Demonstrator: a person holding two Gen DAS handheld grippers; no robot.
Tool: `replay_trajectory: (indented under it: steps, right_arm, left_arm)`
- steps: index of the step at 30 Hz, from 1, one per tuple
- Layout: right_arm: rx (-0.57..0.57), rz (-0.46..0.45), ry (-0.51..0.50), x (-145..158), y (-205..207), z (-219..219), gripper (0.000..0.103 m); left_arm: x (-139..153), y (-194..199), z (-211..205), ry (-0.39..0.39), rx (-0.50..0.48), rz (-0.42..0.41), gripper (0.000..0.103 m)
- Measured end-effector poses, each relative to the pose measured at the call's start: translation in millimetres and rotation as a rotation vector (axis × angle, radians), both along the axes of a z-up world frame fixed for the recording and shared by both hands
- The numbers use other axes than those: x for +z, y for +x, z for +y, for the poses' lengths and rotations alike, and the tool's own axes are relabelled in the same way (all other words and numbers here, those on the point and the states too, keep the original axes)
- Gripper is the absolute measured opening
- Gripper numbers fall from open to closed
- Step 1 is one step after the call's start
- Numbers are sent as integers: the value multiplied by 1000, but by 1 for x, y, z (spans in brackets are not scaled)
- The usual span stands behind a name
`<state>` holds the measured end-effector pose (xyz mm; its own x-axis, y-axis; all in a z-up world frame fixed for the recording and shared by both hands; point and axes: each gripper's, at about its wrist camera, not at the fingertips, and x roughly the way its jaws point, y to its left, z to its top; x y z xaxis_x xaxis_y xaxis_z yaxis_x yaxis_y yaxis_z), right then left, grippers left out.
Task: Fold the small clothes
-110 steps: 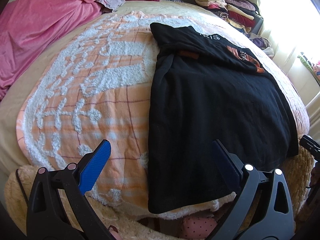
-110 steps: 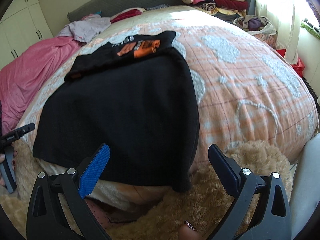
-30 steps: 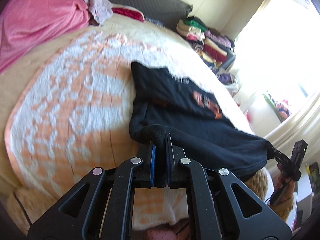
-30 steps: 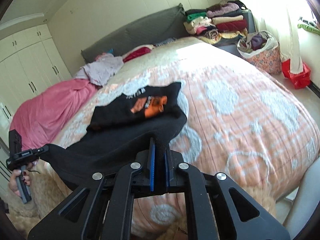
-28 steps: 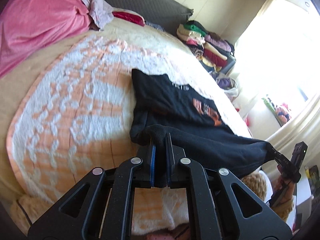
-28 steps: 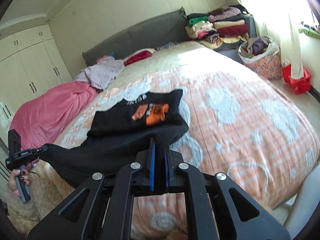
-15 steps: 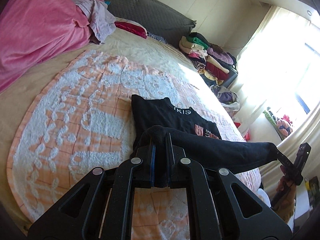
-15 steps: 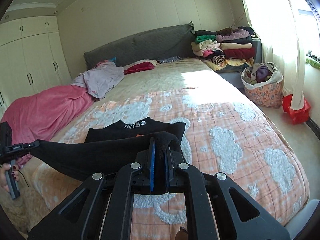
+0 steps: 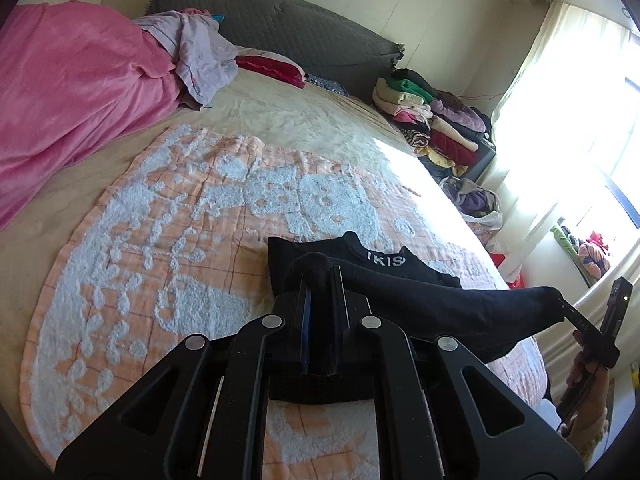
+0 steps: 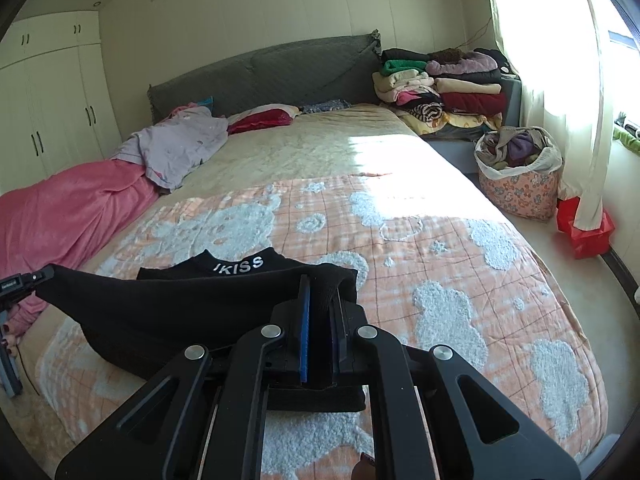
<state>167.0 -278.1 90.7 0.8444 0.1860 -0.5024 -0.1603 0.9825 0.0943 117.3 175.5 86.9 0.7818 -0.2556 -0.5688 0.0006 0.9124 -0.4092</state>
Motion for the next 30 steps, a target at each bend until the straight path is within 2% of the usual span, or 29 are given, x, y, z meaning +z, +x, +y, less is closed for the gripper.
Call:
replay_trajectory:
  steps: [5, 13, 14, 15, 16, 17, 20, 23, 26, 28, 29, 30]
  right_arm:
    - [-15, 49, 9, -7, 31, 2, 7]
    - [-65, 104, -18, -38, 56, 2, 7]
    - [-79, 109, -24, -43, 58, 1, 10]
    - [-109, 111, -43, -47, 60, 0, 26]
    - [-130, 107, -65, -50, 60, -1, 33]
    - [-144, 98, -85, -52, 59, -2, 35]
    - [-176, 66, -98, -51, 51, -7, 38]
    - [-172, 8, -106, -41, 37, -4, 47]
    - [-106, -47, -120, -30, 23, 9, 47]
    - [-30, -48, -116, -29, 18, 20, 47]
    - [25, -42, -116, -30, 17, 28, 42]
    - [64, -35, -119, -32, 17, 35, 31]
  left_arm:
    - [-12, 30, -4, 49, 27, 36, 3]
    - [-43, 55, -8, 69, 26, 75, 3]
    - [-45, 56, -9, 74, 26, 74, 6]
    - [-47, 56, -10, 84, 32, 69, 7]
    - [-47, 56, -10, 102, 46, 65, 15]
    - [-47, 56, -10, 114, 58, 60, 22]
    - [-44, 52, -4, 110, 85, 46, 26]
    - [-36, 43, -6, 115, 86, 16, 34]
    - [-31, 35, -17, 130, 57, -6, 36]
    - [-33, 31, -28, 142, 25, -4, 36]
    - [-35, 30, -33, 154, 15, -1, 36]
    - [-38, 29, -38, 169, 7, 2, 36]
